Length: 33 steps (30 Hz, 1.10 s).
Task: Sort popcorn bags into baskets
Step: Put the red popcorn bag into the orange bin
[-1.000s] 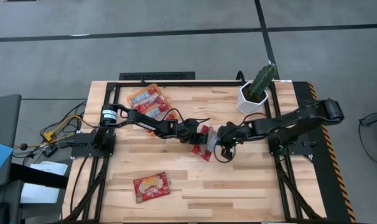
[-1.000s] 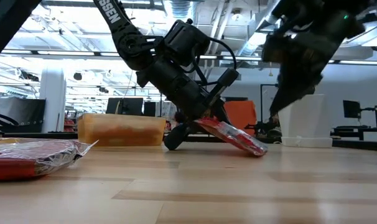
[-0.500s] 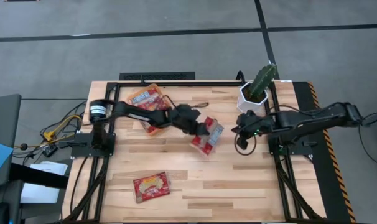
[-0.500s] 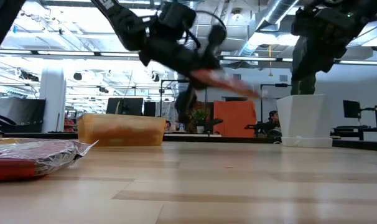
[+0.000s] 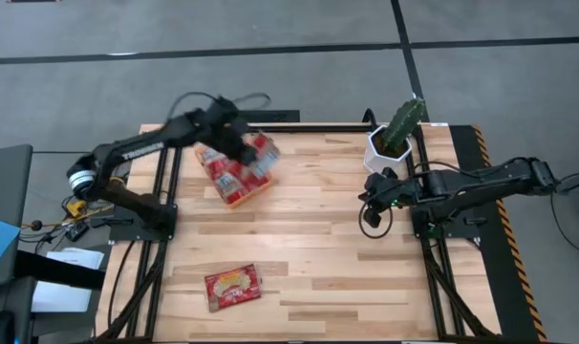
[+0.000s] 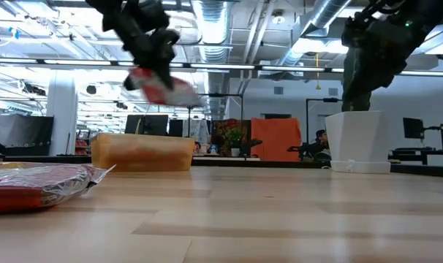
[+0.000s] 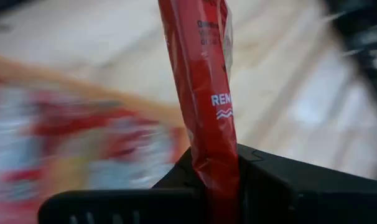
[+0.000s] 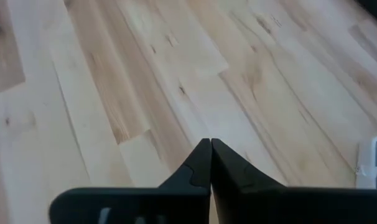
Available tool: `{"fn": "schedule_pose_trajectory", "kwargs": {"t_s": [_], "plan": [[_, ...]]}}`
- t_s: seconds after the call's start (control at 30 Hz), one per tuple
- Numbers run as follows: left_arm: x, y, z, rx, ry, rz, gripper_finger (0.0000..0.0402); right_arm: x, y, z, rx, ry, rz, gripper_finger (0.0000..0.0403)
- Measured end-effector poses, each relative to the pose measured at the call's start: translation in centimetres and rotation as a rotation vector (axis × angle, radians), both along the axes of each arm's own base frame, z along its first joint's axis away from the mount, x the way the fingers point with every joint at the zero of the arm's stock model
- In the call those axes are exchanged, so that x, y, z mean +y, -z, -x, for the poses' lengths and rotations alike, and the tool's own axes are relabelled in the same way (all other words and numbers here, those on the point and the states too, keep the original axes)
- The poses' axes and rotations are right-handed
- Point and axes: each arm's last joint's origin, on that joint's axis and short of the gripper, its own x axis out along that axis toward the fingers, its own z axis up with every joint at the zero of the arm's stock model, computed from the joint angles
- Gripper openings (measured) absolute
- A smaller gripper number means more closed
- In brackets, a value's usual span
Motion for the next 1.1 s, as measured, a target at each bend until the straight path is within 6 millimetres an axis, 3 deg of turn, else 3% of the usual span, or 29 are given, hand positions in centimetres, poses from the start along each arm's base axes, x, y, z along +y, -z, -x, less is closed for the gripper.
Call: {"fn": "schedule_pose_trajectory", "kwargs": {"t_s": [0.17,0.4,0.67,0.93,1.1], "plan": [[3.3,0.5,4.2,0.087,0.029,-0.059,0.0004,0.1,0.6,-0.6,0.037,-0.003,0.000,0.0017],[6.7,2.3,7.3,0.088,0.095,-0.035,0.0004,0.2,1.3,-1.3,0.067,-0.016,-0.019,0.0034],[8.0,5.2,7.5,0.155,0.216,0.021,0.0013,0.3,1.8,-1.6,0.093,0.001,-0.035,0.0028],[9.1,7.9,7.1,0.239,0.221,0.071,0.0010,0.2,1.8,-1.6,0.088,0.001,-0.035,0.0021],[9.4,8.2,7.4,0.365,0.194,0.013,0.0058,0.2,1.7,-1.6,0.088,0.001,-0.035,0.0039]]}}
